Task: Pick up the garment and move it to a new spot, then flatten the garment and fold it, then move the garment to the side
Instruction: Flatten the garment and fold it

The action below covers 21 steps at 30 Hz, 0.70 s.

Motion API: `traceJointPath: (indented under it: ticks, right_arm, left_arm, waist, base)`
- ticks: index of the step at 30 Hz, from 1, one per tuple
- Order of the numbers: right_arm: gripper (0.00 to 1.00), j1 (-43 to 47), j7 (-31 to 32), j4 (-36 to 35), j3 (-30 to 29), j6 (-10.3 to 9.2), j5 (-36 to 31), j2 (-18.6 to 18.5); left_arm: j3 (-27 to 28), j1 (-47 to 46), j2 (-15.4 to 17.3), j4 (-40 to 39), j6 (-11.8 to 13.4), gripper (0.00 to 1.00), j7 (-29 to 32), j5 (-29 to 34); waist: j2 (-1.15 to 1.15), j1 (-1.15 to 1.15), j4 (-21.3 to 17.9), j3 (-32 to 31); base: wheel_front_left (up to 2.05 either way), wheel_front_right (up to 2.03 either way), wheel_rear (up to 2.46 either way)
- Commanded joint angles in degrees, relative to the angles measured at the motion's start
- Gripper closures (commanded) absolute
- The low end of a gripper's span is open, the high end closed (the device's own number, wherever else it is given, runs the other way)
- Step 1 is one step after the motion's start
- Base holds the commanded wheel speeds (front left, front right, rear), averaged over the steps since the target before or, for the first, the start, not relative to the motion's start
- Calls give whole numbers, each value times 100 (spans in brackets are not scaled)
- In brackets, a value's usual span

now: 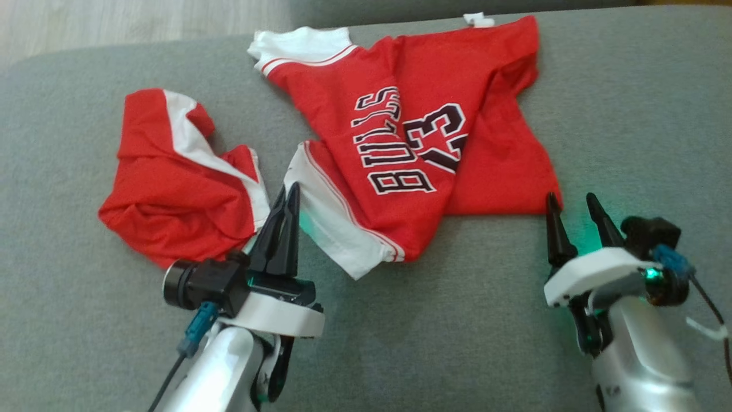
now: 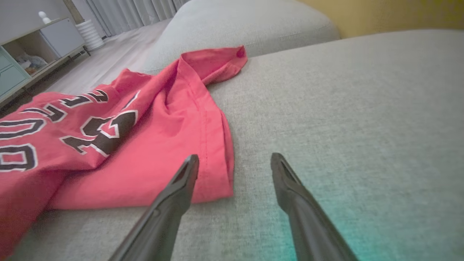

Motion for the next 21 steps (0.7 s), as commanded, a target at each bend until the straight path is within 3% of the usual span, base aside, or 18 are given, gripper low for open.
traceJointPath:
  ticks: [1,11,12,13,14,15,21]
  right_arm:
    - [0,-219,6,43,116,-4,36,-25]
    - [0,-825,-9,1371,257,-4,-81,-25]
    - [7,-852,-18,1454,306,-4,-57,-25]
    - [60,-875,-25,1531,359,-4,-56,-25]
    - [86,-896,-44,1591,408,-4,-71,-25]
    - [100,-913,-73,1637,452,-4,-81,-25]
    - [100,-964,-291,1633,567,-4,38,-25]
  left_arm:
    - [231,-157,-11,-219,-26,100,-68,65]
    - [416,-83,-151,-236,-217,100,-69,263]
    - [442,-79,-159,-232,-228,100,-69,278]
    - [468,-72,-166,-226,-232,100,-69,295]
    - [493,-64,-173,-217,-235,100,-69,310]
    - [522,-55,-178,-206,-235,100,-69,325]
    - [714,10,-176,-81,-250,100,-69,345]
  waist:
    - [0,-1,69,54]
    - [0,-1,158,102]
    - [0,-1,154,96]
    - [0,-1,147,86]
    - [0,-1,136,75]
    - [0,-1,122,60]
    - [0,-1,-28,-115]
  base:
    - [0,0,0]
    - [0,0,0]
    - [0,0,0]
    - [0,0,0]
    - [0,0,0]
    - [0,0,0]
    - [0,0,0]
